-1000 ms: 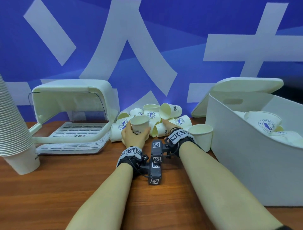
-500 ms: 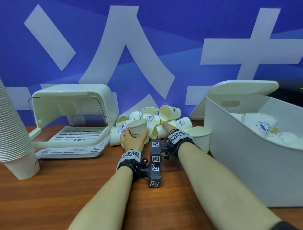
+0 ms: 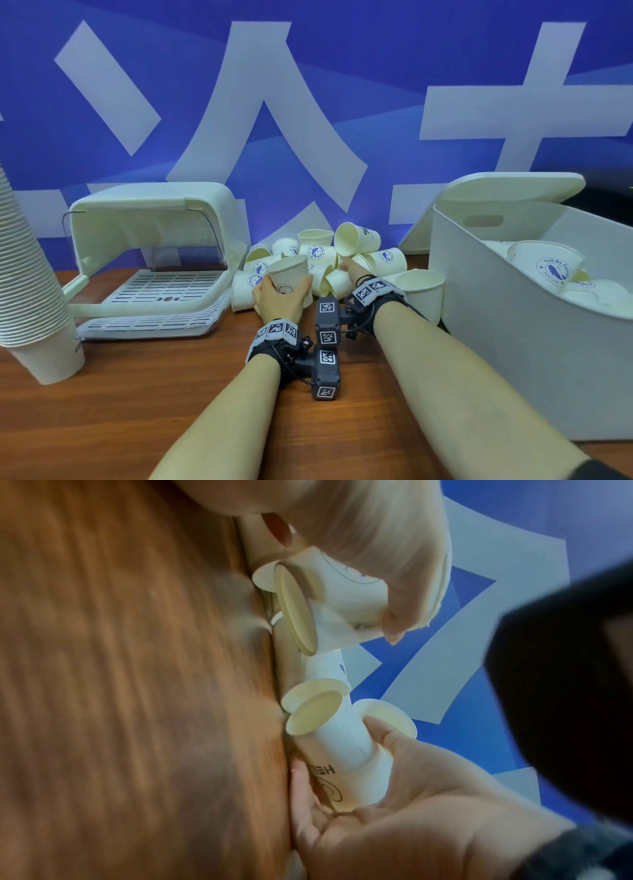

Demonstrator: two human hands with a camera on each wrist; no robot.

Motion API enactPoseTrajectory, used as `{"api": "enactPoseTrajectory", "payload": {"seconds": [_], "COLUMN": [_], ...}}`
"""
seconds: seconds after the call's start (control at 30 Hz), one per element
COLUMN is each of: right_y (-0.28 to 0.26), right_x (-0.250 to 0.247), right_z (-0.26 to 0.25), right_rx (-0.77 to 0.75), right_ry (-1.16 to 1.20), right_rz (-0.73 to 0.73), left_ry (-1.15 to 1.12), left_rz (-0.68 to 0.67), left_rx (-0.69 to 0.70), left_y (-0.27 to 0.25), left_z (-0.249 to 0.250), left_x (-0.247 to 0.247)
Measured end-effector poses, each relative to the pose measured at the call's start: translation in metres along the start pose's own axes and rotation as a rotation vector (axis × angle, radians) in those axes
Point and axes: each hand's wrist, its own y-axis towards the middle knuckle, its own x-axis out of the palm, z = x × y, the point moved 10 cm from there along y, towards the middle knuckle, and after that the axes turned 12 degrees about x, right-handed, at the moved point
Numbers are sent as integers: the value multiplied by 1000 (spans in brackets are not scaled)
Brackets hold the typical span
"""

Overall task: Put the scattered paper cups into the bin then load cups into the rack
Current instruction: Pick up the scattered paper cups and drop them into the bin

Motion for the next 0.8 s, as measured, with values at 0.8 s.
{"api": "enactPoseTrajectory", "payload": {"seconds": [0.8], "right_y": [-74], "right_x": [-15], "right_z": [25], "right_rx": [-239], "right_ry": [144], "right_rz": [-63], "left_ry": [-179], "left_rz": [-170], "left_rx": [7], "left_y": [-40], "left_z": [47], "left_x": [1]}}
